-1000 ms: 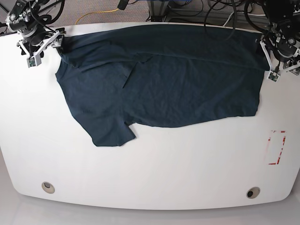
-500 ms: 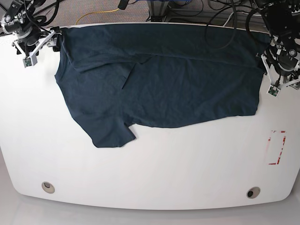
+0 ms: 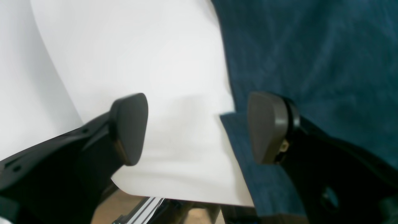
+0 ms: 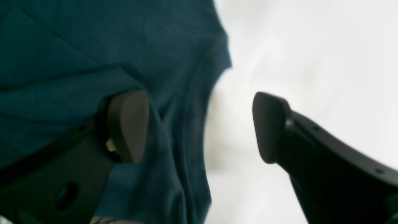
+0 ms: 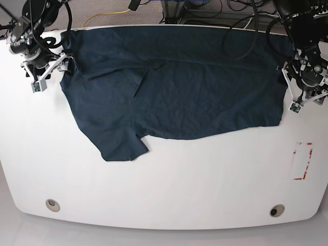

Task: Fold the T-shirt properly
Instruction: 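Release the shirt edge and move both grippers to the shirt's hem side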

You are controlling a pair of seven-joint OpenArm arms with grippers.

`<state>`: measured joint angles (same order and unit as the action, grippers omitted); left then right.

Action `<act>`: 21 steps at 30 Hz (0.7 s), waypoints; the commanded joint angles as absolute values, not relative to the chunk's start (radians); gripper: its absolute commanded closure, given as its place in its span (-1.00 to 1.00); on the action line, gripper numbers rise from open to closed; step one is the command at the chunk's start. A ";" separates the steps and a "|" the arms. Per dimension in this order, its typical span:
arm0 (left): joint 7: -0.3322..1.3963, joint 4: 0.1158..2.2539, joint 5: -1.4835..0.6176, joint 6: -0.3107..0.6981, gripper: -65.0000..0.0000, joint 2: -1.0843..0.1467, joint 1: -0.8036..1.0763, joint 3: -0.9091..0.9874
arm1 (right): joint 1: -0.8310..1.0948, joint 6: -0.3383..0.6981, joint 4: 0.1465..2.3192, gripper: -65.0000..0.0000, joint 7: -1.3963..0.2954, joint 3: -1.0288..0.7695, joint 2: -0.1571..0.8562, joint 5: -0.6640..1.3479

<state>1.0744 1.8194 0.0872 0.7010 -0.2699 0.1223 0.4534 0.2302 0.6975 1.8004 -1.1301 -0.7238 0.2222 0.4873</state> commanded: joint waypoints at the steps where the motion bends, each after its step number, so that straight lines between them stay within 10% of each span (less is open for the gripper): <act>1: 1.069 1.810 0.090 0.698 -0.40 -0.285 0.101 0.460 | 0.168 0.698 1.768 -0.50 -1.102 -0.685 0.262 0.472; 21: 1.064 1.712 0.088 0.698 -0.39 -0.286 0.001 0.460 | -0.383 0.698 1.104 -0.50 -0.834 -0.510 0.340 0.168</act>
